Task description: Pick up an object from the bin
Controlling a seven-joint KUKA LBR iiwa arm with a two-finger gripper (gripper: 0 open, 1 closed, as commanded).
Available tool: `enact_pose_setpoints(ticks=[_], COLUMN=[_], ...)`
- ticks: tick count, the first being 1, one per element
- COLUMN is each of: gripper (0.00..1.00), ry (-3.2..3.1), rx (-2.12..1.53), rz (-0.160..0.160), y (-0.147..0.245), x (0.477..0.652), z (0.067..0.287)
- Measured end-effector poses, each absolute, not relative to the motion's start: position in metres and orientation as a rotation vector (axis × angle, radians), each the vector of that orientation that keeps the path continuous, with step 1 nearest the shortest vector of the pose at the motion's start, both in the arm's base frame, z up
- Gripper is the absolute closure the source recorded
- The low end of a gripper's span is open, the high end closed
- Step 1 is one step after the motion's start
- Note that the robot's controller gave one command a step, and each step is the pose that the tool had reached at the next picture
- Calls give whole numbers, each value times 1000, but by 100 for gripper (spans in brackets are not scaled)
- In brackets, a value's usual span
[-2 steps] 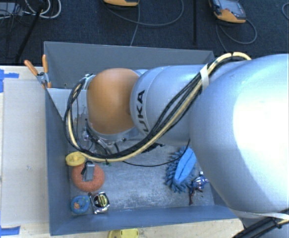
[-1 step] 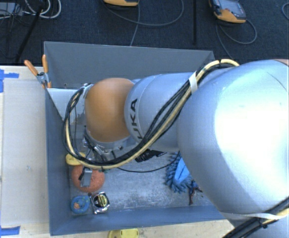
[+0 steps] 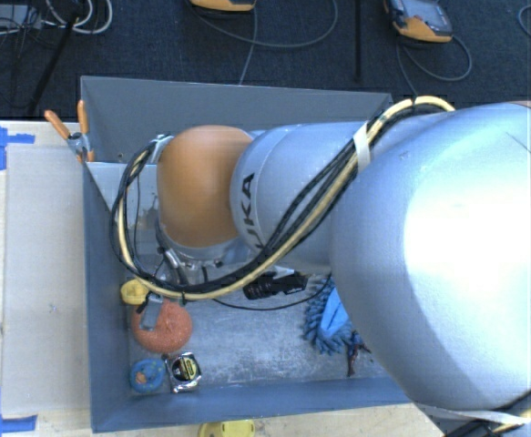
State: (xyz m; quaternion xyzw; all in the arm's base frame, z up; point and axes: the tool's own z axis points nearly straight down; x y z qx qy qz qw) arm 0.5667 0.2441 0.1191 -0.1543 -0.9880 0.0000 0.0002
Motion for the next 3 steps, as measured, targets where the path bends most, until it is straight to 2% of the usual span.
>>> enact_pose_setpoints(ticks=[1,2,3], gripper=[0,100,100], ry=[-3085,-2988,-2988], rx=[-577,-988,-988], rz=[0,-5,-6], y=[238,246,246], x=[585,561,561], z=[68,73,73])
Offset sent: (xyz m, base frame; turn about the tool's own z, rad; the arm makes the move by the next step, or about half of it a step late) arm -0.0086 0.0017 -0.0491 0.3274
